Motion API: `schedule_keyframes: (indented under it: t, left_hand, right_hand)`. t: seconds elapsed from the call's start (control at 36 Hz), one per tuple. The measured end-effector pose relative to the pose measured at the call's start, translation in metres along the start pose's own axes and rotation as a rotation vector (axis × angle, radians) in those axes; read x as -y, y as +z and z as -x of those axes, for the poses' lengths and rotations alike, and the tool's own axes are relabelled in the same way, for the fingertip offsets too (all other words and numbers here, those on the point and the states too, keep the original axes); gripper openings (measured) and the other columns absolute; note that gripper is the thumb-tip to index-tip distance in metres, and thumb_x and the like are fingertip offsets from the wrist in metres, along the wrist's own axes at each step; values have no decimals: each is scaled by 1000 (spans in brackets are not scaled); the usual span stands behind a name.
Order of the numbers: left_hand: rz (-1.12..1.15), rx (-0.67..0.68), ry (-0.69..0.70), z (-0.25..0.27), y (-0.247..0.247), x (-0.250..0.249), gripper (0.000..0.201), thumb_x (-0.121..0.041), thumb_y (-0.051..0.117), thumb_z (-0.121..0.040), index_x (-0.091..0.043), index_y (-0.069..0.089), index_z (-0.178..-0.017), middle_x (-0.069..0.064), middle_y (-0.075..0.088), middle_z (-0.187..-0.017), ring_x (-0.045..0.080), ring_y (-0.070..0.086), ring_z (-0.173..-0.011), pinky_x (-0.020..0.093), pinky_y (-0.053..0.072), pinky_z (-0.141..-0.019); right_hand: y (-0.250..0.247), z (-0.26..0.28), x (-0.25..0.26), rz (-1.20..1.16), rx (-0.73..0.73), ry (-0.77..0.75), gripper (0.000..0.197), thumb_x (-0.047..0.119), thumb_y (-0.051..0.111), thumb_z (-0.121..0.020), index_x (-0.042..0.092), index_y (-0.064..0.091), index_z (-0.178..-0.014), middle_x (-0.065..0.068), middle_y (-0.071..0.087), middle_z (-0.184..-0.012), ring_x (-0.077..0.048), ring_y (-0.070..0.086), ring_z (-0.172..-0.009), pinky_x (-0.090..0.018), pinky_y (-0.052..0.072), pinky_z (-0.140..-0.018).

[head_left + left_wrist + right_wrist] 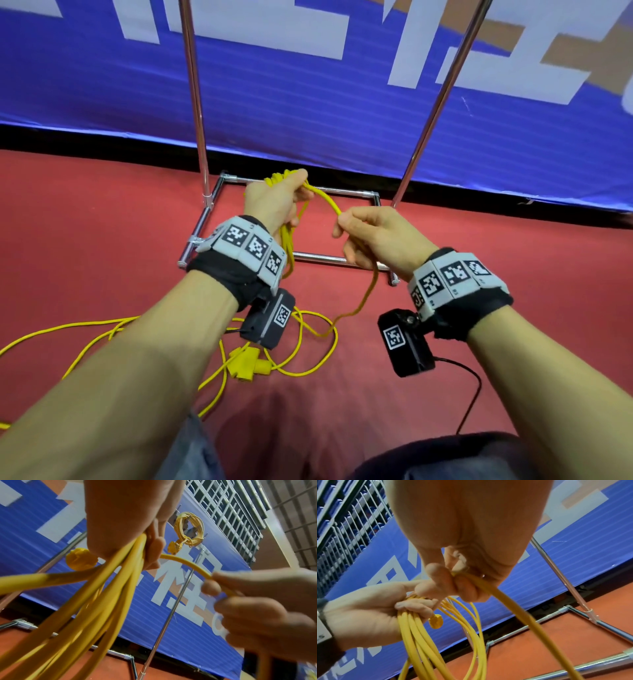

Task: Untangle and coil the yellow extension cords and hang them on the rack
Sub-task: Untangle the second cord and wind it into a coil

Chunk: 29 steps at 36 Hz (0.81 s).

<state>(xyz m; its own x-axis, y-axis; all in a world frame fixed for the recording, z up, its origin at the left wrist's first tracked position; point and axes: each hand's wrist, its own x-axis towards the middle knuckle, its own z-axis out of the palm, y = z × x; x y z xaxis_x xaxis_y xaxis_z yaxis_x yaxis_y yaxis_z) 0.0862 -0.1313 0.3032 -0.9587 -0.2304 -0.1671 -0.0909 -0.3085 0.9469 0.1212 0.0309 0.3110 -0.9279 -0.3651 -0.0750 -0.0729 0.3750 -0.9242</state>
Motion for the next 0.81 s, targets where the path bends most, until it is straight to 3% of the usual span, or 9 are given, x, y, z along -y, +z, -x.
schedule_keyframes:
  t: [0.08,0.14,0.22,0.28,0.33,0.39,0.53,0.67,0.81]
  left_hand:
    - [-47,3,2,6,10,9,24,-19,65,-90,-4,62,-71,11,62,-66,9,38,-28,18,28,-36]
    - [-15,12,2,12,17,12,24,-15,66,-87,-2,61,-67,8,54,-51,16,37,-32,19,28,-36]
    - [2,10,6,17,21,12,26,-7,63,-84,-2,56,-60,8,44,-41,15,32,-27,18,26,-35]
    - [-9,-5,23,15,19,7,30,-5,60,-85,-5,55,-55,12,50,-50,13,31,-25,18,26,-35]
    - [23,-33,25,10,13,0,27,-3,58,-86,-5,57,-58,11,57,-58,10,30,-24,17,25,-34]
    - [79,-40,11,5,5,-8,25,-3,56,-88,-4,56,-63,9,59,-59,9,28,-23,15,24,-34]
    - [90,15,-6,-4,-7,-14,22,-4,55,-92,-3,57,-70,13,61,-68,6,28,-24,15,25,-33]
    - [88,46,-35,-2,-7,-11,28,-21,58,-97,-2,60,-76,11,66,-73,5,28,-26,16,27,-34]
    - [150,104,-80,5,-6,-13,39,-37,59,-95,-1,61,-80,12,66,-70,6,28,-27,18,29,-34]
  right_hand:
    - [9,-7,7,20,-38,-15,29,25,42,-103,14,56,-79,-6,55,-51,-15,41,-35,-19,31,-40]
    - [14,-13,7,63,-74,-18,31,27,43,-102,17,57,-76,-6,55,-51,-14,44,-35,-18,32,-40]
    - [19,-16,8,83,-90,-10,35,29,45,-101,17,58,-72,-6,54,-49,-17,47,-37,-20,35,-40]
    - [19,-14,8,15,-47,29,41,31,43,-102,10,58,-71,-6,51,-46,-22,50,-42,-26,43,-45]
    - [15,-7,5,-44,41,98,45,31,40,-103,5,56,-70,-8,49,-47,-26,56,-51,-34,48,-57]
    - [9,1,-1,-29,131,158,42,29,38,-104,6,57,-74,-9,50,-53,-27,58,-57,-32,48,-63]
    - [-2,9,-8,9,147,128,32,20,39,-104,2,58,-87,-6,54,-51,-19,47,-42,-25,40,-48]
    - [6,5,-1,50,89,39,31,22,40,-103,4,59,-85,-2,51,-46,-16,39,-38,-23,31,-43]
    - [11,-1,7,35,30,-2,32,22,40,-103,6,59,-83,0,51,-44,-14,41,-36,-18,32,-40]
